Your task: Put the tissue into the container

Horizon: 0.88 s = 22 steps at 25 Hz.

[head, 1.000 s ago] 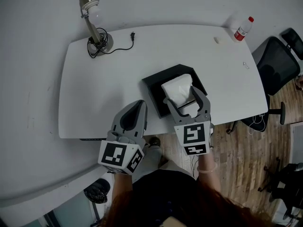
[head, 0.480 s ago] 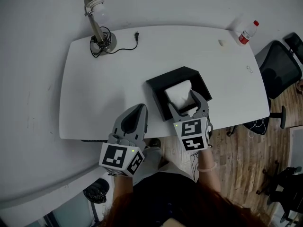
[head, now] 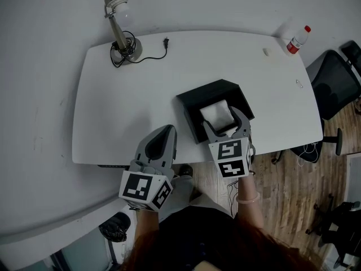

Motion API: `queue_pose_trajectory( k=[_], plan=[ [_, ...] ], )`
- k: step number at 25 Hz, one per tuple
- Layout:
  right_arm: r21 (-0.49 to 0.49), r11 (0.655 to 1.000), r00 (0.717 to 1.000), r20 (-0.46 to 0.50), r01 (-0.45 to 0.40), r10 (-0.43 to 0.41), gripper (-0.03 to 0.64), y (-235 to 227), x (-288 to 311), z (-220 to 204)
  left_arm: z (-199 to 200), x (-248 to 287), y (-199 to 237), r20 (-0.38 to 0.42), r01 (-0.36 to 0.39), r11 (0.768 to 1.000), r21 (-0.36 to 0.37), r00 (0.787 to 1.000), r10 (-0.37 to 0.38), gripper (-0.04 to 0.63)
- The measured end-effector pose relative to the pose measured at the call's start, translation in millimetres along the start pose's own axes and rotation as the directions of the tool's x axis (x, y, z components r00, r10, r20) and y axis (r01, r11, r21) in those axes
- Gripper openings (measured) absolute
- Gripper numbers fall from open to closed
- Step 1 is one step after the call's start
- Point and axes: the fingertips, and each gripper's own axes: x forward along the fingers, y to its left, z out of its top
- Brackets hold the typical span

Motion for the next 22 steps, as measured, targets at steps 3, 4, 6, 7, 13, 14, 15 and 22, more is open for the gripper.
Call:
queue_pose_trajectory(
  k=[3, 4, 6, 7, 13, 14, 15, 22],
  plan=[
    [0.029, 1.000, 0.999, 0.047, -0.003, 0.001, 0.360, 0, -9, 5, 0, -5, -6, 0.002, -0.002, 1.000, 0.010, 1.000, 0.002, 0.030],
    [0.037, 0.999, 0.998, 0.064, -0.005, 0.002, 0.359, 1, -13, 7, 1, -7, -8, 0.003, -0.004, 1.000, 0.013, 1.000, 0.004, 0.030],
    [0.054, 0.998, 0.995, 0.099, -0.011, 0.005, 0.359, 0, -23, 11, 1, -11, -14, 0.009, -0.006, 1.000, 0.020, 1.000, 0.006, 0.030],
    [0.062, 0.998, 0.993, 0.117, -0.014, 0.007, 0.359, 0, -29, 13, 2, -14, -18, 0.012, -0.007, 1.000, 0.025, 1.000, 0.007, 0.031],
    [0.085, 0.996, 0.980, 0.199, -0.032, 0.014, 0.356, 1, -68, 19, 6, -33, -44, 0.038, -0.013, 0.999, 0.051, 0.999, 0.011, 0.030],
    [0.084, 0.996, 0.978, 0.207, -0.029, 0.011, 0.349, 1, -74, 19, 7, -37, -49, 0.042, -0.014, 0.998, 0.057, 0.999, 0.012, 0.031],
    [0.080, 0.997, 0.977, 0.214, -0.020, 0.003, 0.330, 0, -79, 19, 8, -41, -54, 0.047, -0.015, 0.998, 0.062, 0.999, 0.012, 0.030],
    [0.069, 0.998, 0.964, 0.267, -0.010, -0.008, 0.249, 5, -124, 14, 10, -72, -87, 0.078, -0.025, 0.996, 0.090, 0.997, 0.018, 0.030]
  ],
)
